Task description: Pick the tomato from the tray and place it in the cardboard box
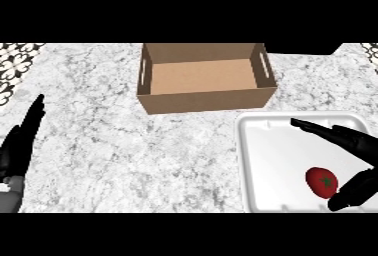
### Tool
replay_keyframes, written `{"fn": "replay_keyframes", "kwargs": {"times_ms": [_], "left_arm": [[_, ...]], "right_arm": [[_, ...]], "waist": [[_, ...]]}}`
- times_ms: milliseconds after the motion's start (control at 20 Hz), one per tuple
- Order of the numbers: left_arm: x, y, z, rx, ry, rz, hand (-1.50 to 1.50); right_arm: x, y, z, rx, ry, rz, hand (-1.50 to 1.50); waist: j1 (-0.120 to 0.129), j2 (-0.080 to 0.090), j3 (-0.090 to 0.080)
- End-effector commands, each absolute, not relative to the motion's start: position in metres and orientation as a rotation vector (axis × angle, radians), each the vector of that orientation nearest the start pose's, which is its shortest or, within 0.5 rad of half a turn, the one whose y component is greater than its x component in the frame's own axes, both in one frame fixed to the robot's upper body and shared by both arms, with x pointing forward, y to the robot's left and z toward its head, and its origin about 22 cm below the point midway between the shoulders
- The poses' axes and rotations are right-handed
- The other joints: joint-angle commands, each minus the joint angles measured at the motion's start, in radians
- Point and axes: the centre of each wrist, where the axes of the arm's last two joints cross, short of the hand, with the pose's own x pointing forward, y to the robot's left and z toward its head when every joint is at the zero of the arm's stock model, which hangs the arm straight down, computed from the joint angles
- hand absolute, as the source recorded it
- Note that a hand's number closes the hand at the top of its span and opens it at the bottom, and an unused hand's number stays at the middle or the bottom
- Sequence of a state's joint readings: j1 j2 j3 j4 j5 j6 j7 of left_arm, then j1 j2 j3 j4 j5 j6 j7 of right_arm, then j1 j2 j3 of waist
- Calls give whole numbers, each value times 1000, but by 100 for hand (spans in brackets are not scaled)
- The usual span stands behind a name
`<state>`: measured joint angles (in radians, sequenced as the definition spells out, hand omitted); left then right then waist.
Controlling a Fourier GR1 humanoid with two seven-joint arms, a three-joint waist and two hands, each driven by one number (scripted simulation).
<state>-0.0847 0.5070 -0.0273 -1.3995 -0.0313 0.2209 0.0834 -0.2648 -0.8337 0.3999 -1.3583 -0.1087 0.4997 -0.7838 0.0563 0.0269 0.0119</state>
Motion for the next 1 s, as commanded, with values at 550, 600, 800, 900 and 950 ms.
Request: {"fn": "replay_keyframes", "kwargs": {"times_ms": [550,600,800,900,950], "left_arm": [[268,345,17,597,-1400,-259,0],[277,341,27,620,-1407,-256,0],[266,343,13,625,-1396,-256,0],[266,349,17,611,-1399,-241,0],[264,343,13,625,-1391,-231,0]], "right_arm": [[314,-359,90,372,-1515,2103,-150],[323,-361,93,353,-1515,2124,-150],[324,-362,67,393,-1429,2194,-150],[335,-349,59,374,-1392,2225,-150],[335,-352,60,348,-1425,2256,-150]], "waist": [[12,-10,-10],[11,-9,-9],[-8,-16,-10],[-6,-16,-10],[-22,-20,-11]]}}
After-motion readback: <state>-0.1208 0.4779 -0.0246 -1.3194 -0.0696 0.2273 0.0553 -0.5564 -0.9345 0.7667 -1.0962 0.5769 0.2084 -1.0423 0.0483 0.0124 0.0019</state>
